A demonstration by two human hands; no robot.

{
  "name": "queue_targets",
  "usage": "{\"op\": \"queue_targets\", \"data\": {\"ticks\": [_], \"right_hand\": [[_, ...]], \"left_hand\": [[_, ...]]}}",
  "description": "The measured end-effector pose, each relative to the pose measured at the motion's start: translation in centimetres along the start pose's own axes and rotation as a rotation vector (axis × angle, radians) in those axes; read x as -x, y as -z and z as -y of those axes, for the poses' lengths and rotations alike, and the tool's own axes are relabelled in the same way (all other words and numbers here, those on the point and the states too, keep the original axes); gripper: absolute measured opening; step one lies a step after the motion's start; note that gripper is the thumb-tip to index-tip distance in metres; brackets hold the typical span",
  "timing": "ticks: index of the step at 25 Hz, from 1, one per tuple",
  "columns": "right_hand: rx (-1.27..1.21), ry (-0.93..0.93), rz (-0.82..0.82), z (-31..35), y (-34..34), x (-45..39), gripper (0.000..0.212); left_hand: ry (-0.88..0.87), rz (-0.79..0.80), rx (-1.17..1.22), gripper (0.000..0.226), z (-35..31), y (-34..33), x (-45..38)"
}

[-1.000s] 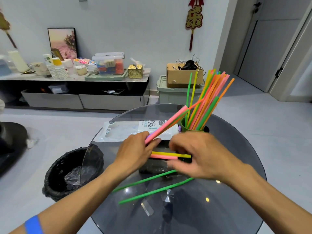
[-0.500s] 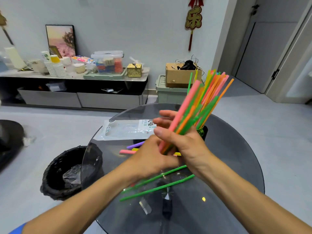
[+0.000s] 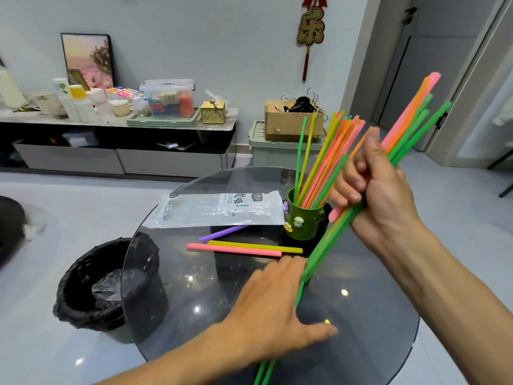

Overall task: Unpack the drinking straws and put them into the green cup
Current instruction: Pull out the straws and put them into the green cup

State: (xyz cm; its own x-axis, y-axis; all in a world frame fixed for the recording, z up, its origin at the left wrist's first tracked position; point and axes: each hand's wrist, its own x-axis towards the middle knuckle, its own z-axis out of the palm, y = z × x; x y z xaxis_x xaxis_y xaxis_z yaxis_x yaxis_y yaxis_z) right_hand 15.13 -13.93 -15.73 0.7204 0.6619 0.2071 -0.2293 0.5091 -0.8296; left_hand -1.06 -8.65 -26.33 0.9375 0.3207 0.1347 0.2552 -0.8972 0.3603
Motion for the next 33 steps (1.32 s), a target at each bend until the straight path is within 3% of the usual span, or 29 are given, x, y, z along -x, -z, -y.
{"op": "queue_targets", "data": {"ticks": [3,6,13,17,23,25,27,31,33], "right_hand": [[0.02,0.039,0.006,0.3,0.9,-0.6,0.05],[0.06,0.042,0.011,-0.2,1.5,-0.7,0.048],[-0.019,0.139,0.057,1.0,0.3,-0.9,0.033],[0.025,0.16,0.13,1.4,-1.0,-0.1,0.034],[-0.014,0.254,0.11,5.3,-1.0,-0.6,0.042],[-0.066,0.251,0.076,5.9,-0.8,-0.9,0.046],[-0.138,0.218,0.011,5.3,-0.5,-0.9,0.049],[-0.237,0.044,-0.106,1.6,-1.2,-0.6,0.05],[-0.275,0.01,-0.118,0.9,-1.3,-0.7,0.05]], "left_hand": [[0.008,0.224,-0.103,0.051,1.0,-0.6,-0.3],[0.046,0.291,-0.044,0.032,3.3,0.0,-1.2],[0.039,0.018,-0.115,0.018,6.1,0.1,-3.8],[0.014,-0.064,-0.11,0.019,7.8,-0.1,-4.5],[0.022,-0.079,-0.129,0.035,8.7,1.4,-4.7],[0.015,-0.023,0.132,0.025,8.2,2.2,-4.2],[0.091,0.042,0.615,0.012,6.4,2.9,-3.5],[0.357,-0.04,1.724,0.068,0.9,2.5,-3.6],[0.4,-0.159,2.04,0.068,-0.2,3.2,-4.1]]}}
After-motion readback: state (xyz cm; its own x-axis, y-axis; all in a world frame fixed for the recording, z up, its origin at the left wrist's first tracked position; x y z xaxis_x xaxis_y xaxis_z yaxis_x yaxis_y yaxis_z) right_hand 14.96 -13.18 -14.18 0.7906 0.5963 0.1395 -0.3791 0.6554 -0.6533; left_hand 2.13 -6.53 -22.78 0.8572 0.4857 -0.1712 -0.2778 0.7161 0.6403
